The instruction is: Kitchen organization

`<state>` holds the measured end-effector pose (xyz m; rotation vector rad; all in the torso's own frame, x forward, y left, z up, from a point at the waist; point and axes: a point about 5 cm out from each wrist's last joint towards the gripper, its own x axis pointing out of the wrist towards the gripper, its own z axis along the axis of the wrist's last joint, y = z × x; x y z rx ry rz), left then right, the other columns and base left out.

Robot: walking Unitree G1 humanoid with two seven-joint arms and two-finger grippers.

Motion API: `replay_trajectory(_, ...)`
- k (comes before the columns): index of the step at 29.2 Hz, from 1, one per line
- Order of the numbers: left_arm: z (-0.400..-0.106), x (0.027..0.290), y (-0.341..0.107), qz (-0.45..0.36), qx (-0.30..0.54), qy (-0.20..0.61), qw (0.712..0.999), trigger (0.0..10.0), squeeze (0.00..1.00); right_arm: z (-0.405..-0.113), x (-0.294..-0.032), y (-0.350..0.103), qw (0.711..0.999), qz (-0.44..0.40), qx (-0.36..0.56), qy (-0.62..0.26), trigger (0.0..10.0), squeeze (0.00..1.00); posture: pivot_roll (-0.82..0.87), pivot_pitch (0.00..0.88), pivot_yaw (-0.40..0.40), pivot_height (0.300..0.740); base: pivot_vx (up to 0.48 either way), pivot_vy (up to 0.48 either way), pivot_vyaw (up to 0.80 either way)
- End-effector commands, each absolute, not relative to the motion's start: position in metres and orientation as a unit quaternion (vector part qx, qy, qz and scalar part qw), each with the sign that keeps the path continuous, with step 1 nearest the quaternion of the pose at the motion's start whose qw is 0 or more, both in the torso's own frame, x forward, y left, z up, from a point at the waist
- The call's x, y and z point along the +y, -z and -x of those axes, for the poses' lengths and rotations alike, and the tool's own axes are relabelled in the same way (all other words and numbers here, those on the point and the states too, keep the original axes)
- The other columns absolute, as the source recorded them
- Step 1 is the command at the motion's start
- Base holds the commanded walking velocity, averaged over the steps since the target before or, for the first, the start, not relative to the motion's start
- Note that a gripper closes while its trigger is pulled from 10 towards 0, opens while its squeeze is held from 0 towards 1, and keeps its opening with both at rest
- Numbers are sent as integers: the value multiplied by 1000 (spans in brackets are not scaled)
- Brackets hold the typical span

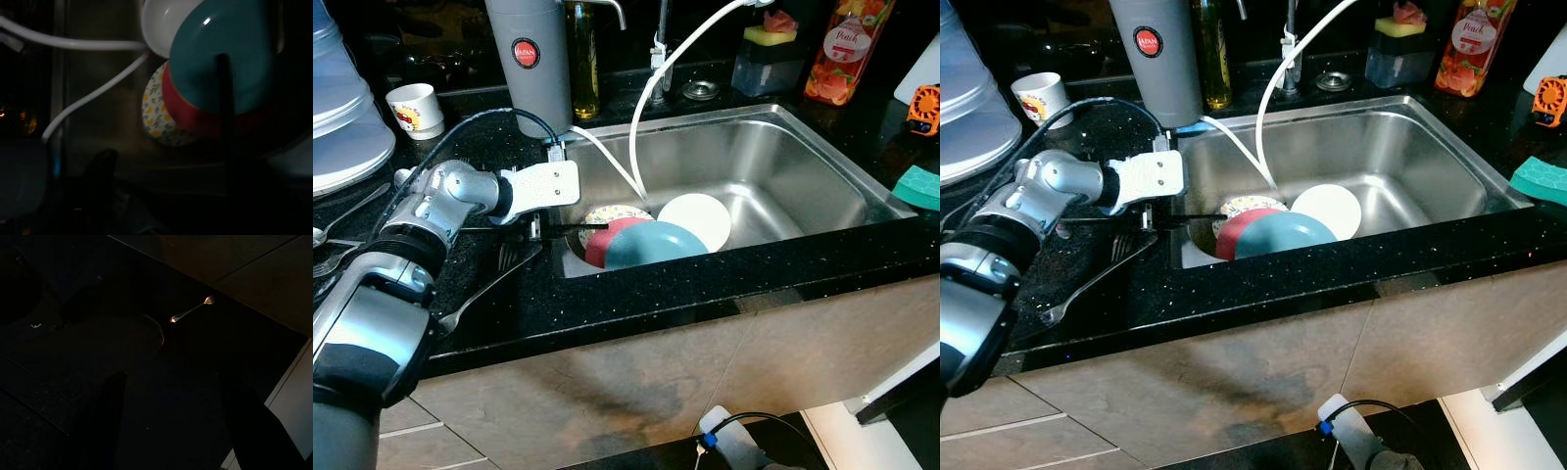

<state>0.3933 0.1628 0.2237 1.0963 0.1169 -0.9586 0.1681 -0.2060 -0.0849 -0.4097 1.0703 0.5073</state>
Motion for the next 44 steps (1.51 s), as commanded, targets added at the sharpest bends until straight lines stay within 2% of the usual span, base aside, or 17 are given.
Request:
replay_trajectory(1,-395,160,-226,-508,47,434,742,10000,0,-163,-205,87,809,186,505,-238,10000,0,-5,7,36,740,0,0,0)
replay_trajectory(2,-395,159,-226,-507,46,433,743,10000,0,-163,-205,87,809,186,505,-238,10000,0,-5,6,36,740,0,0,0)
replay_trajectory(3,-395,159,-225,-501,50,438,745,8235,0,-163,-205,87,809,187,504,-237,10000,0,-5,6,36,740,0,0,0)
replay_trajectory(4,-395,159,-225,-501,50,438,745,8235,0,-163,-205,87,809,187,504,-237,10000,0,-5,6,36,740,0,0,0)
replay_trajectory(5,-394,159,-224,-496,53,442,746,6392,0,-163,-205,87,809,188,504,-237,10000,0,-5,5,36,740,0,0,0)
replay_trajectory(6,-393,160,-219,-491,66,454,740,0,0,-163,-205,87,808,189,504,-237,10000,0,-7,4,34,740,0,0,0)
replay_trajectory(28,-391,167,-207,-470,96,462,746,0,0,-165,-207,86,808,208,498,-235,10000,0,-2,6,30,740,0,0,0)
replay_trajectory(33,-393,163,-218,-437,71,460,770,0,0,-166,-207,86,808,210,497,-235,10000,0,-3,7,30,740,0,0,0)
replay_trajectory(44,-395,159,-241,-368,27,471,802,0,0,-167,-206,86,808,214,496,-235,10000,0,3,5,30,740,0,0,0)
